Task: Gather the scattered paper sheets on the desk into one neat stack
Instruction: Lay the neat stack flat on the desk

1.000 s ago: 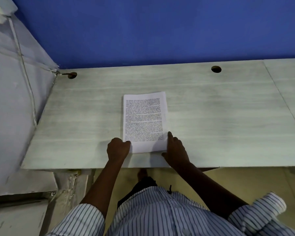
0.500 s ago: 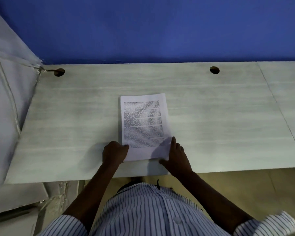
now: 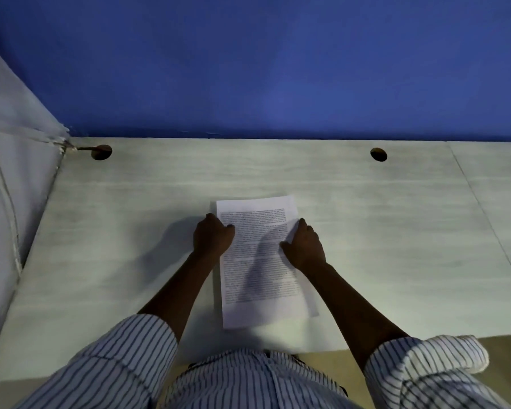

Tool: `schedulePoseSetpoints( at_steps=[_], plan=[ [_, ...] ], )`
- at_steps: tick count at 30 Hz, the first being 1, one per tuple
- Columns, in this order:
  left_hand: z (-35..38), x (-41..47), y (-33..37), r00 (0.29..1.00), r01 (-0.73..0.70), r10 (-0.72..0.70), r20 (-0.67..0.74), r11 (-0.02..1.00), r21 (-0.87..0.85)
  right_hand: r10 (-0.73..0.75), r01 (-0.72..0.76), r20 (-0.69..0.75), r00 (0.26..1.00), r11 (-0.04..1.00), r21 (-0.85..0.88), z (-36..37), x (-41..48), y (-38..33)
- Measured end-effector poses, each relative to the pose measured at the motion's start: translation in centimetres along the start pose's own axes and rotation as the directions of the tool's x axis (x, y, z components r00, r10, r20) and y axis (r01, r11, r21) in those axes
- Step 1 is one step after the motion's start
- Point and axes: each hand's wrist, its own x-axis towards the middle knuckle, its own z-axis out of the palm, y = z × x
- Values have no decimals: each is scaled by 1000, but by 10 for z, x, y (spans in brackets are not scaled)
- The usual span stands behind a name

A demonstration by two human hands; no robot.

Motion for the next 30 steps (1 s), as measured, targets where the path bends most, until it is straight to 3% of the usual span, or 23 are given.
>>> schedulePoseSetpoints(
  at_steps=[5, 6, 8, 10, 12, 17, 21, 30],
  plan=[
    [9, 5, -8, 998, -2, 5, -69, 999, 39, -39, 31, -87, 995, 996, -89, 10, 3, 1],
    [12, 4, -8, 989, -50, 60, -133, 996, 76, -107, 85, -132, 985, 983, -163, 13, 5, 1],
    [25, 1, -9, 921, -260, 314, -231, 936, 236, -281, 228, -151, 948, 928, -295, 20, 12, -4],
    [43, 2, -8, 814, -450, 544, -202, 811, 373, -429, 372, -112, 896, 865, -336, 26, 21, -14],
    [56, 8, -9, 775, -523, 620, -123, 738, 425, -528, 473, -68, 846, 804, -360, 33, 32, -25],
    [68, 31, -32, 832, -476, 554, -26, 737, 481, -582, 526, 15, 813, 724, -446, 45, 59, -22],
    [68, 38, -47, 804, -506, 594, -13, 696, 509, -579, 505, 5, 815, 707, -495, 47, 67, -4],
    [72, 41, -50, 784, -501, 616, -69, 695, 516, -491, 398, -96, 866, 792, -463, 50, 77, 5]
  ],
)
